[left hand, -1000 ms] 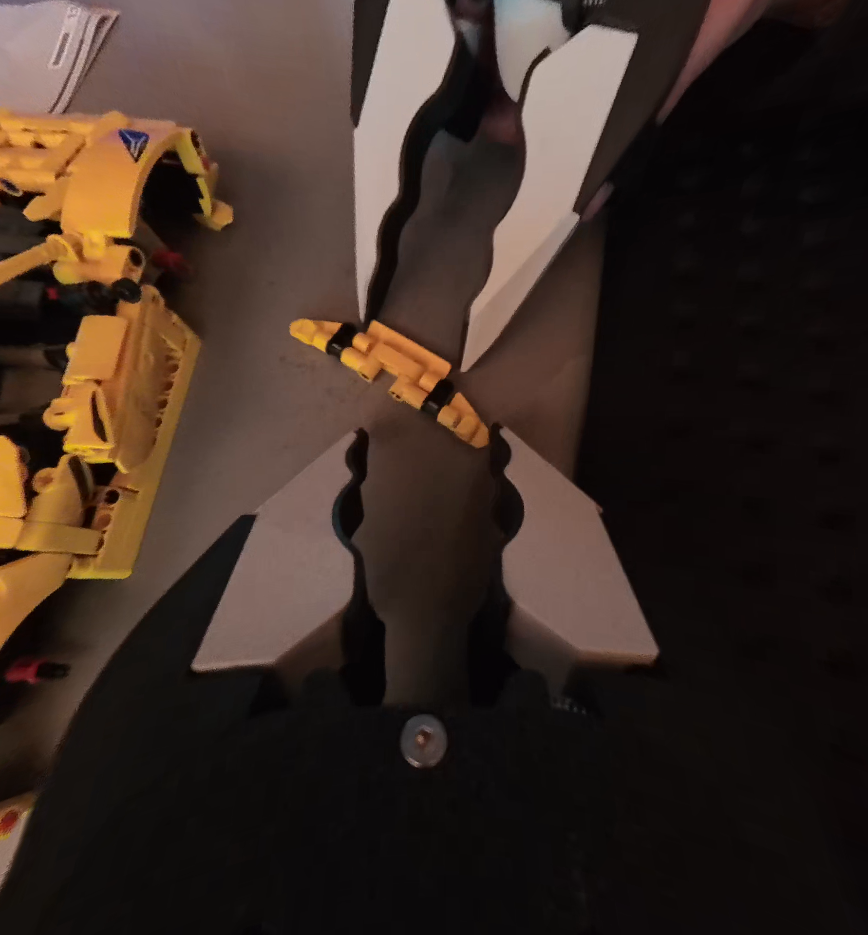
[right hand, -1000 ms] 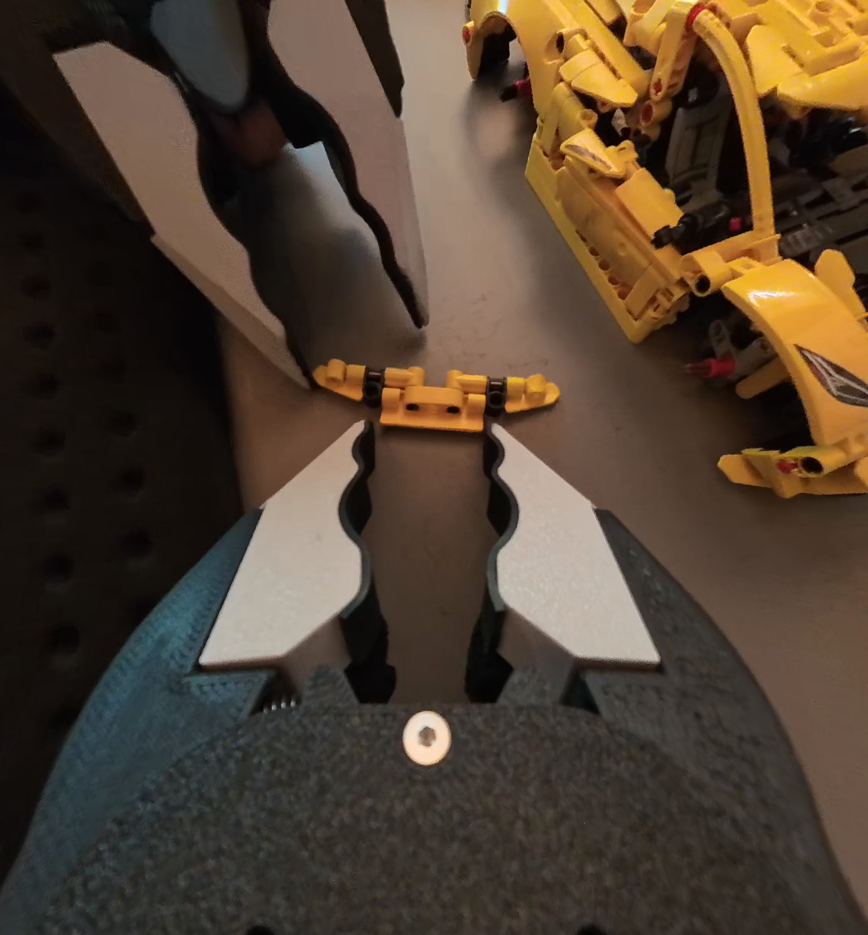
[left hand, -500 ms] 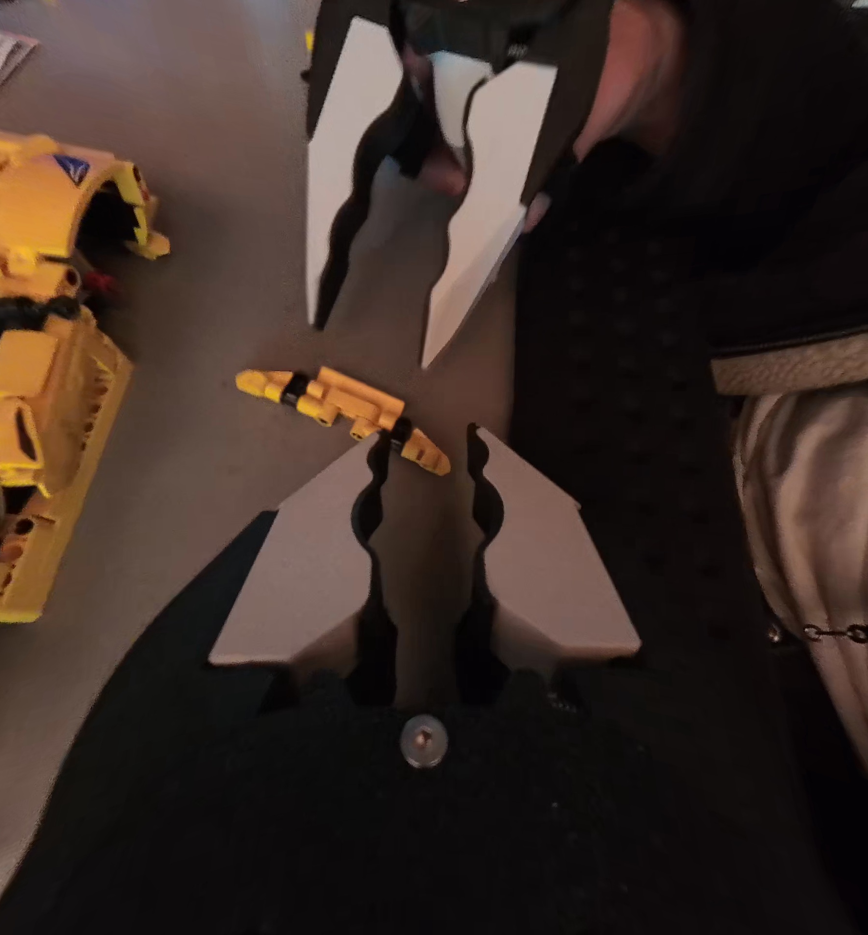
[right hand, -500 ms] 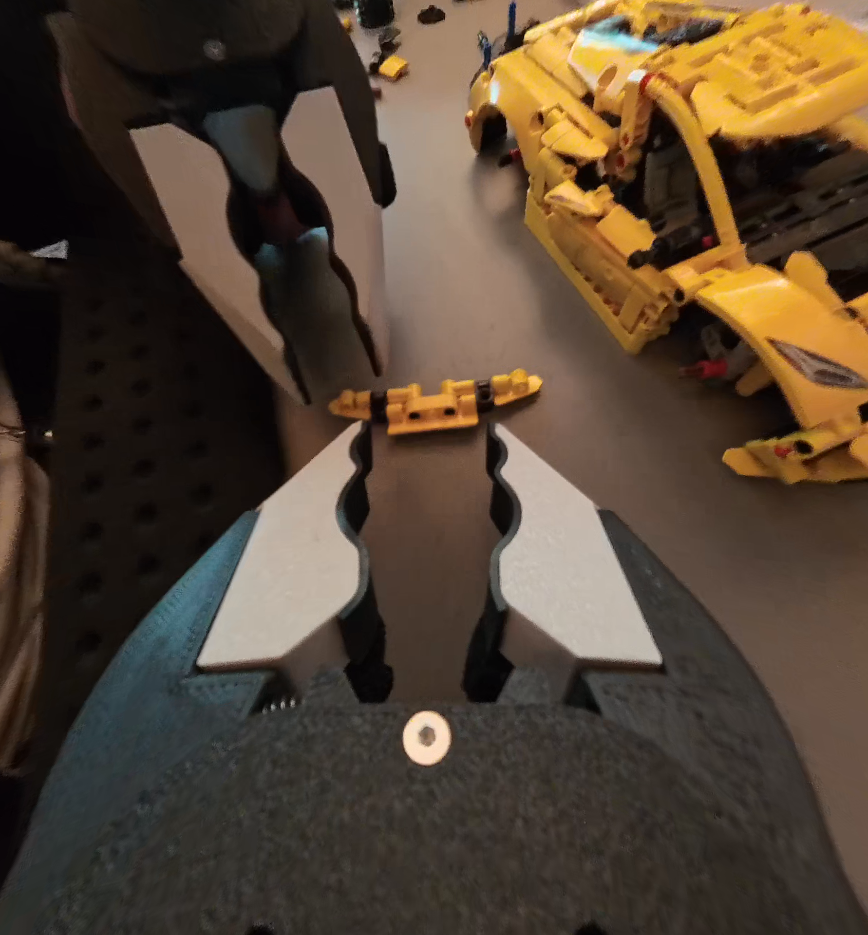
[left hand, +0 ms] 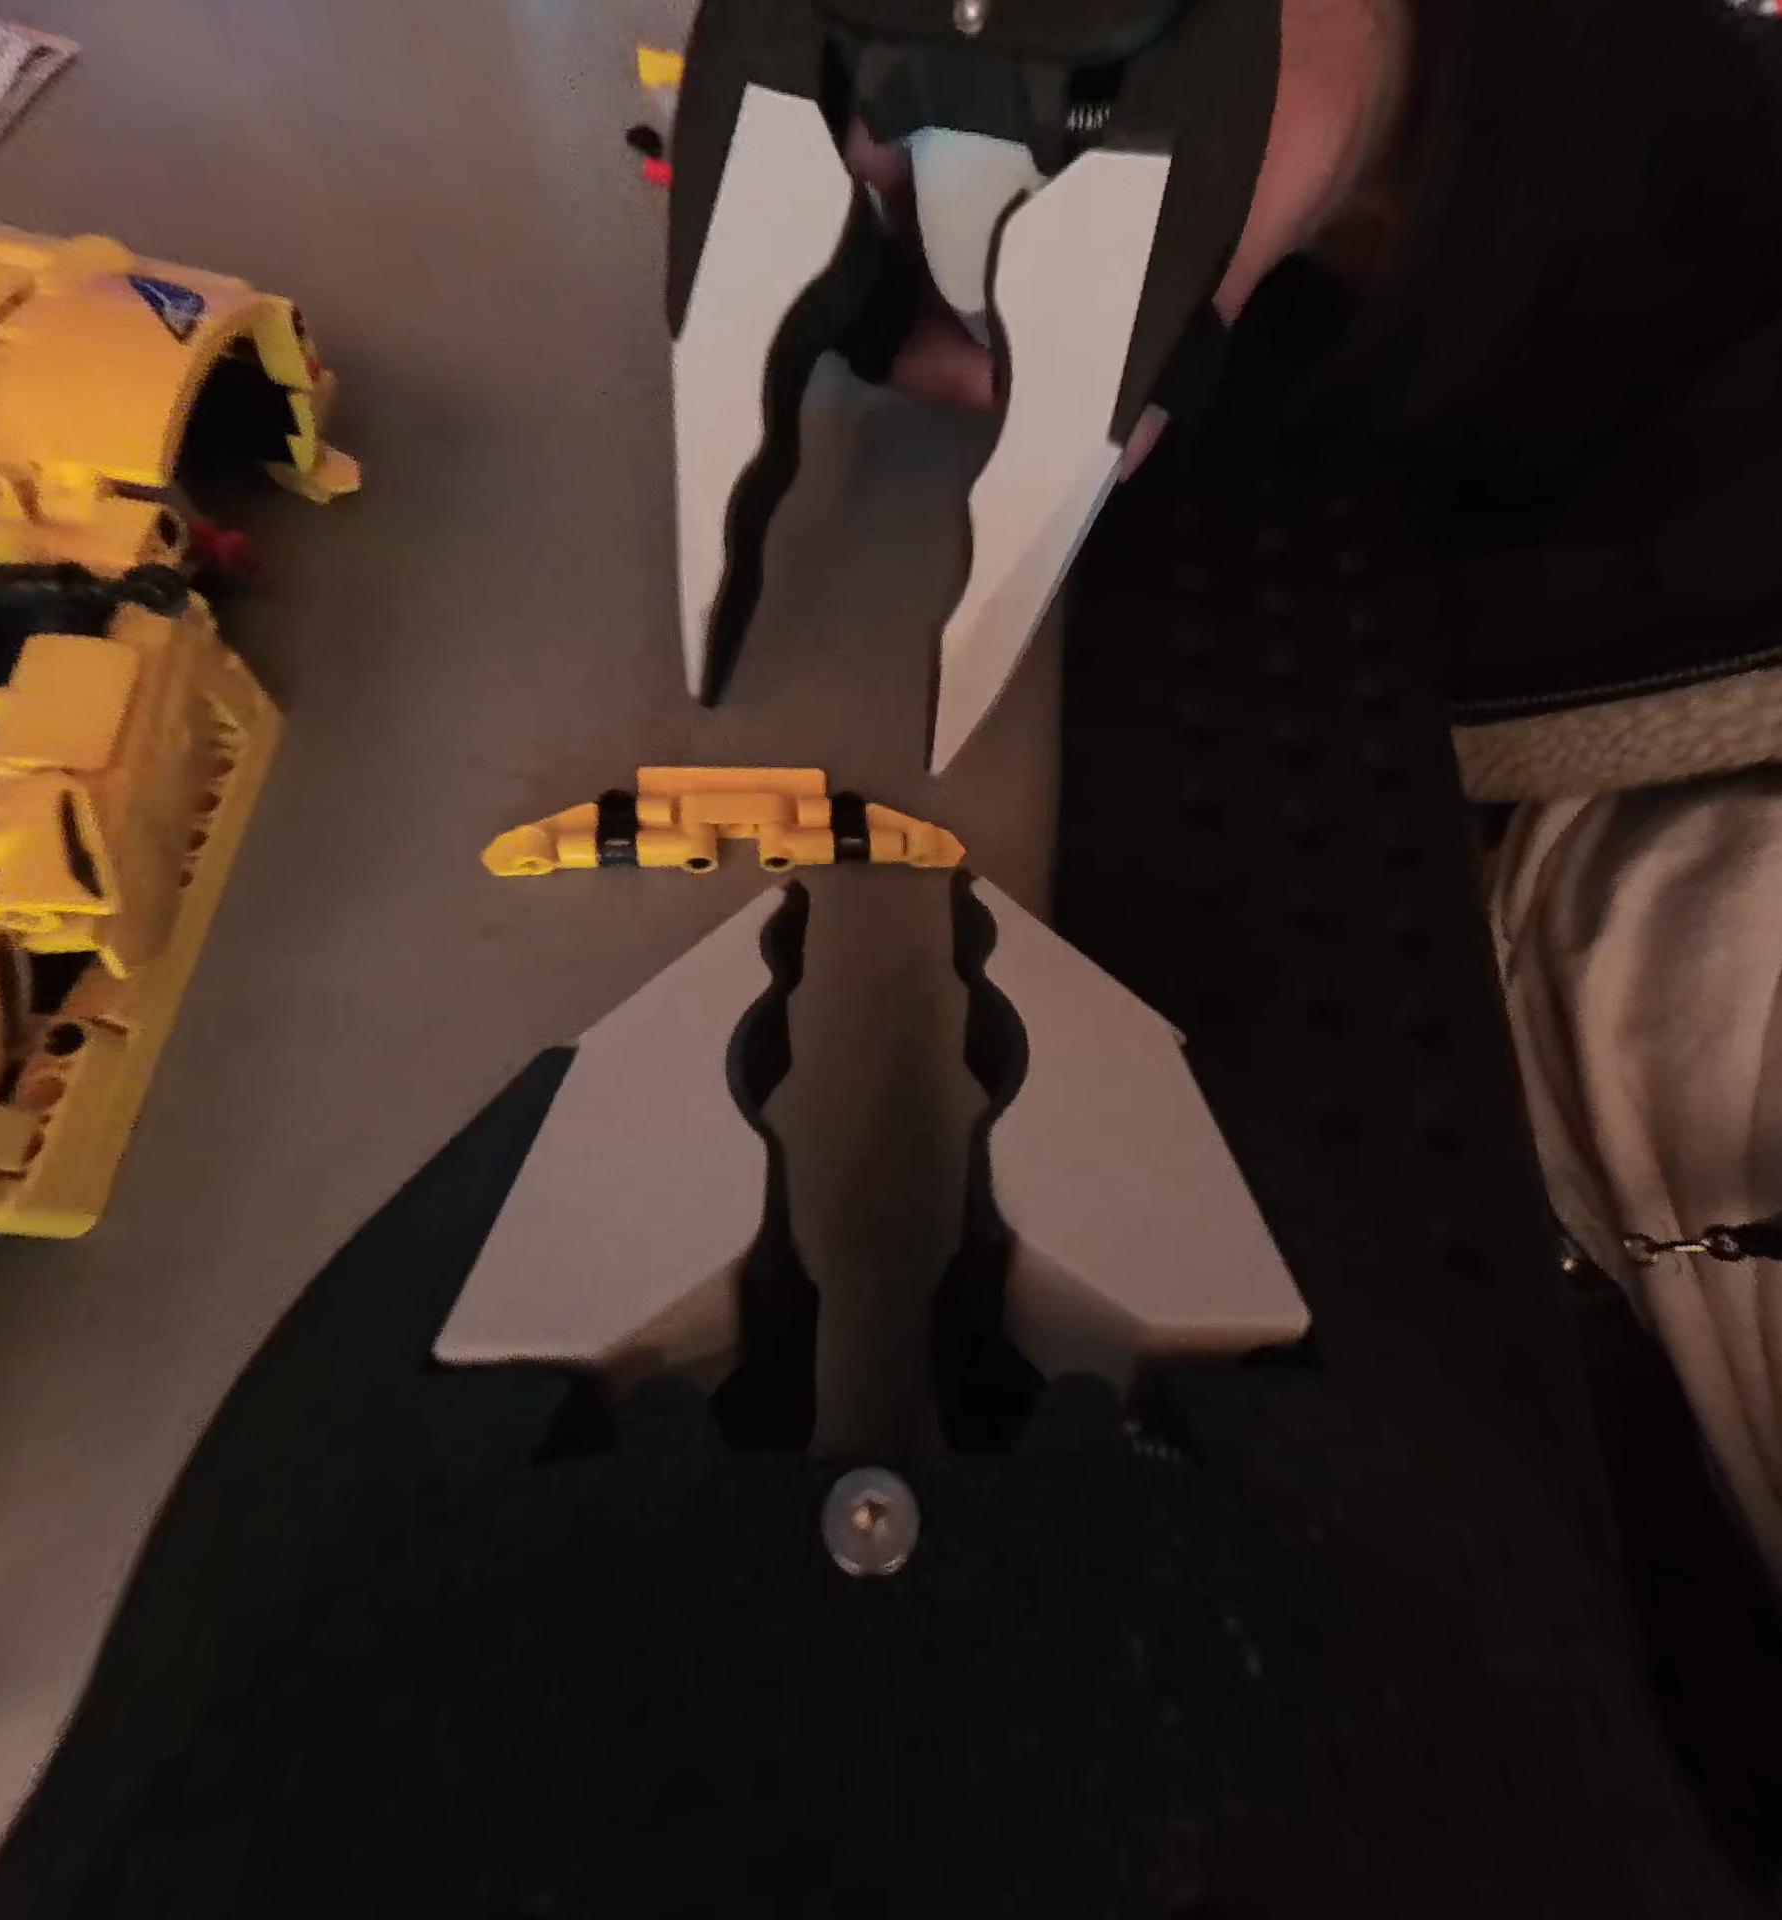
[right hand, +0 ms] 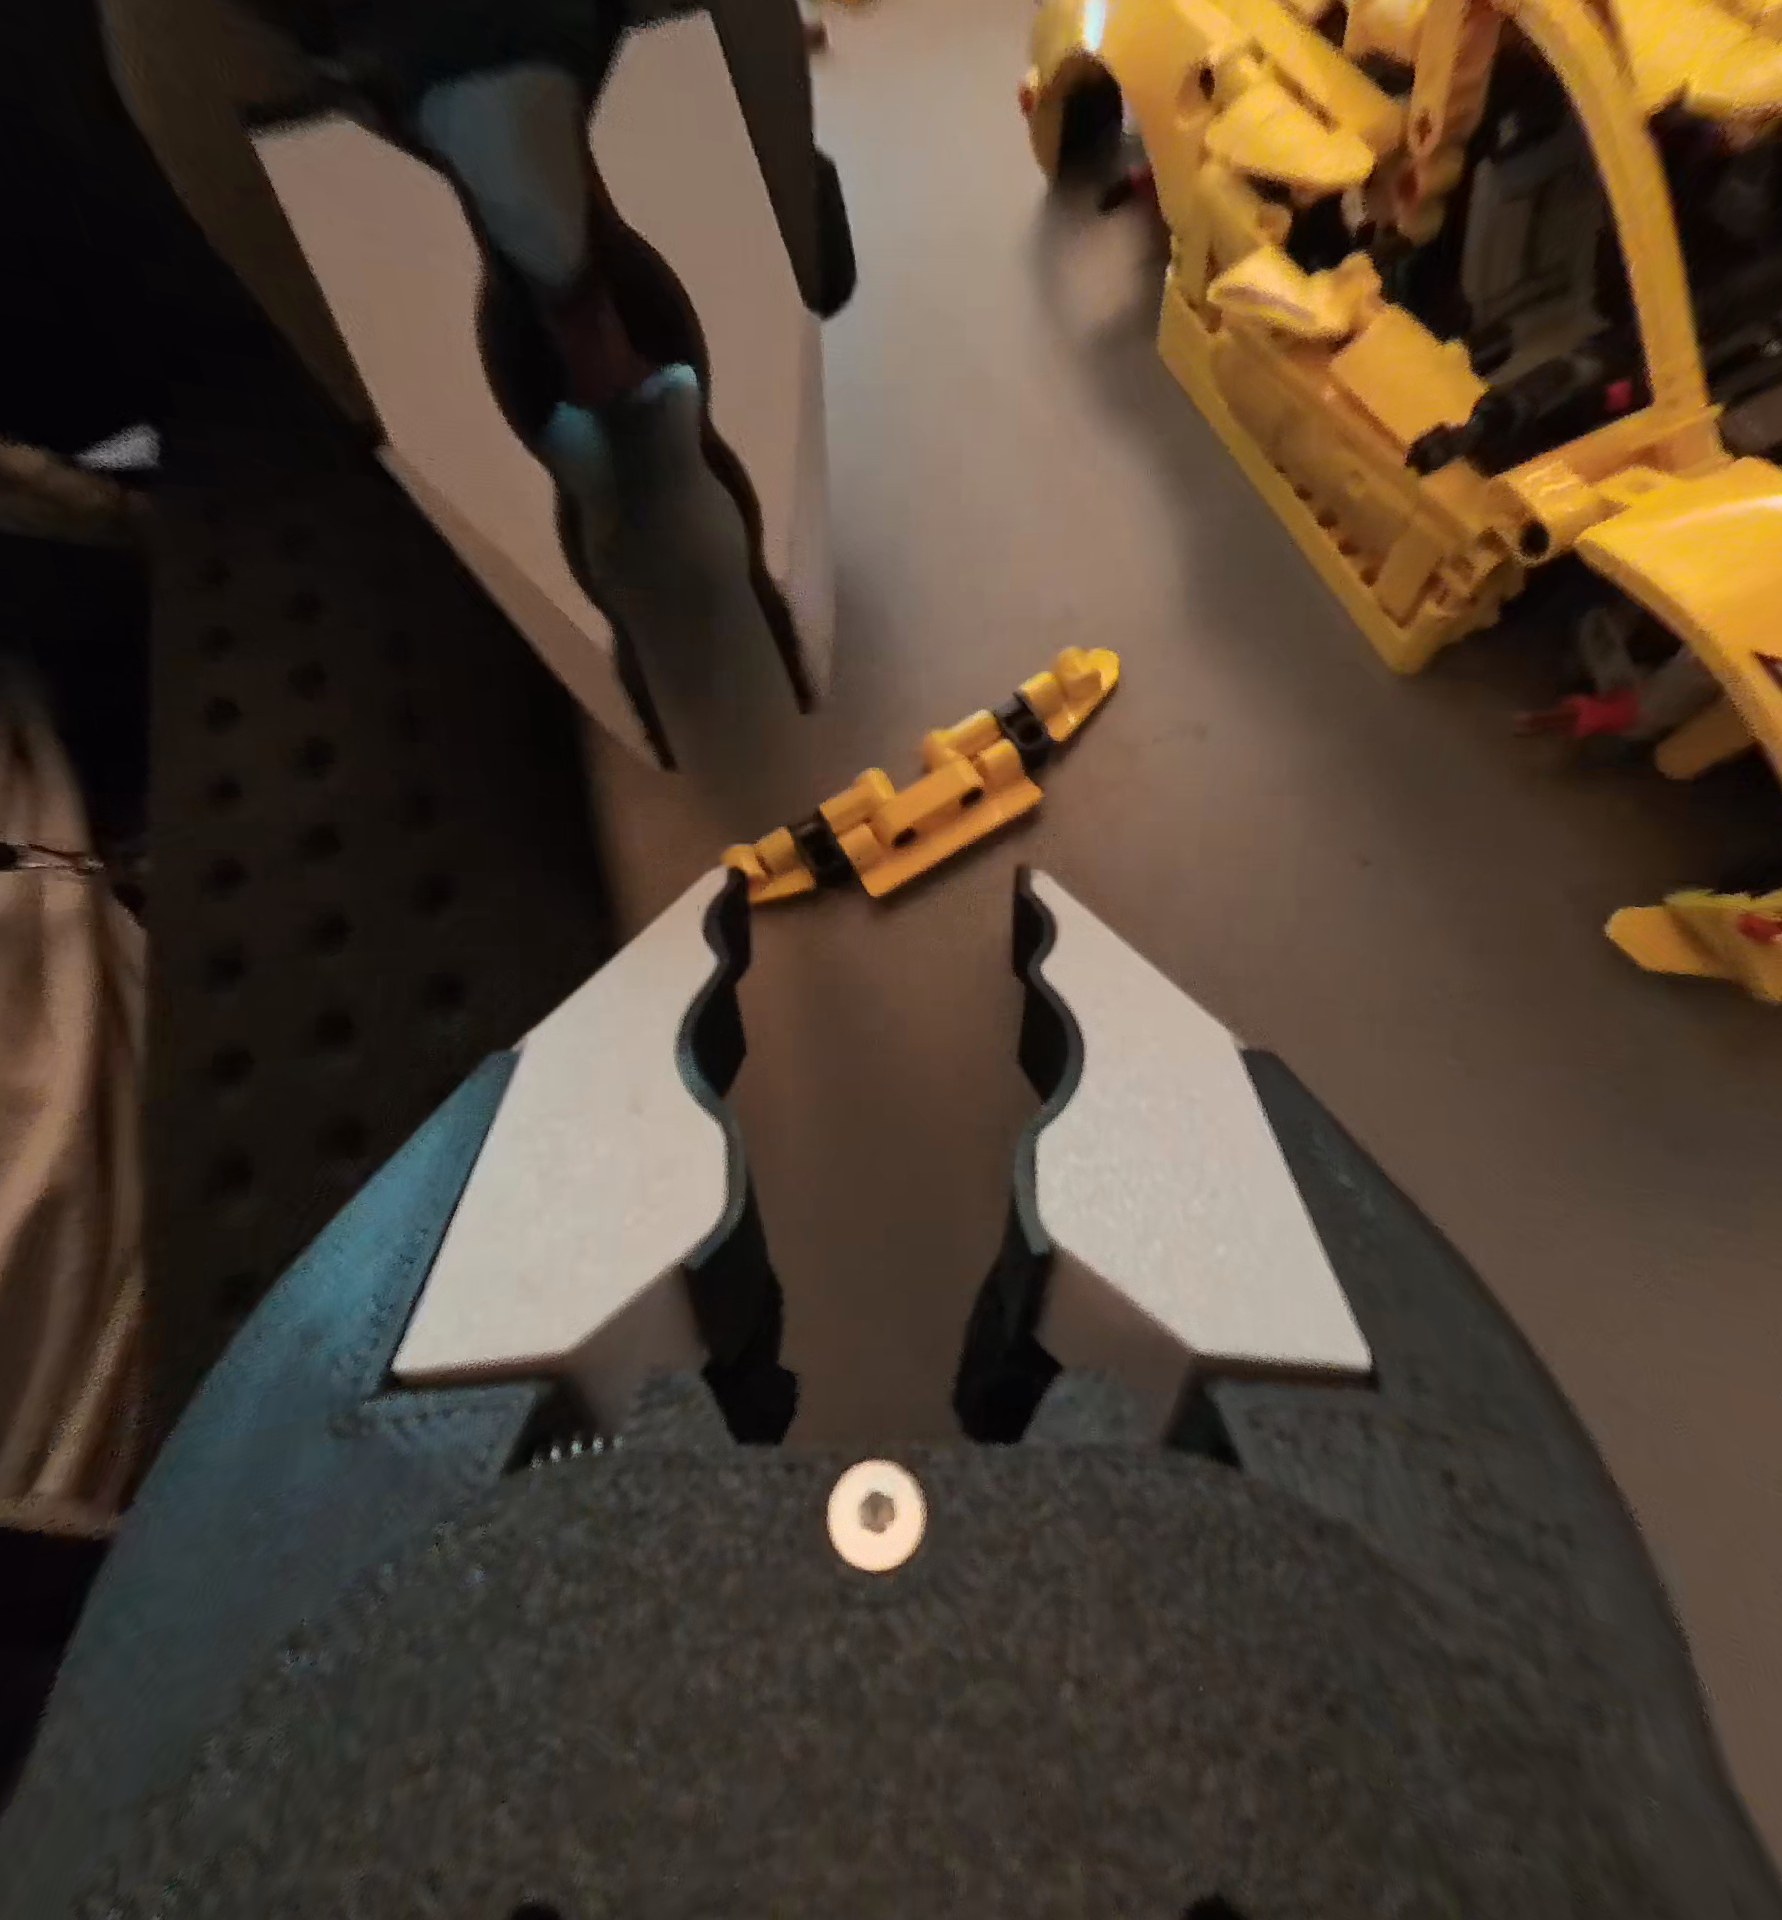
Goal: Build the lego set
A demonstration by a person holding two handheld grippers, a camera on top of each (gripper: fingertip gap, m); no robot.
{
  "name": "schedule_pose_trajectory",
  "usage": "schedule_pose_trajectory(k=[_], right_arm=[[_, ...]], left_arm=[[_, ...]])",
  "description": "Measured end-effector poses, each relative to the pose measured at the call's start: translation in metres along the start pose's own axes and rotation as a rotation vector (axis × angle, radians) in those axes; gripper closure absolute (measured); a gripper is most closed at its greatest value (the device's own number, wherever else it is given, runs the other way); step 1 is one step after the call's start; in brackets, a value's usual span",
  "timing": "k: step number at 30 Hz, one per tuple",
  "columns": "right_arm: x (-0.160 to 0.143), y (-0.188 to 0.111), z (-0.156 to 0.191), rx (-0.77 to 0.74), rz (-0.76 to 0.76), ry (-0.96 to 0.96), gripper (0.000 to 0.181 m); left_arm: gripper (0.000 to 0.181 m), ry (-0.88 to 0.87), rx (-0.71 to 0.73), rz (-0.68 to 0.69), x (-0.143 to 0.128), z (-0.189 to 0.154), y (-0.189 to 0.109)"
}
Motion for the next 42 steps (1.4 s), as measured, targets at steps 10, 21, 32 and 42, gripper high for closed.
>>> schedule_pose_trajectory(k=[10,21,32,42], right_arm=[[0.013,-0.008,-0.005,0.038,-0.066,-0.022,0.124],[-0.088,-0.163,0.022,-0.683,-0.218,0.243,0.145],[-0.130,-0.187,0.014,-0.767,-0.176,0.333,0.152],[-0.067,-0.145,0.026,-0.658,-0.512,0.189,0.119]], left_arm=[[0.152,0.004,0.067,-0.075,0.004,0.004,-0.024],[0.145,-0.081,0.560,-0.474,-0.021,0.051,-0.107],[0.146,-0.122,0.806,-0.497,-0.027,0.060,-0.128],[0.175,-0.080,0.752,-0.490,-0.026,0.054,-0.130]])
Point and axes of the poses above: each gripper's, where its closed fingertips meet, y out along the fingers, x out of its top, z = x × y across the jaws, the point moved 10 cm from there along -y, back along the fingers, and after that the axes turned 9 degrees about x, right-handed, at the moved point
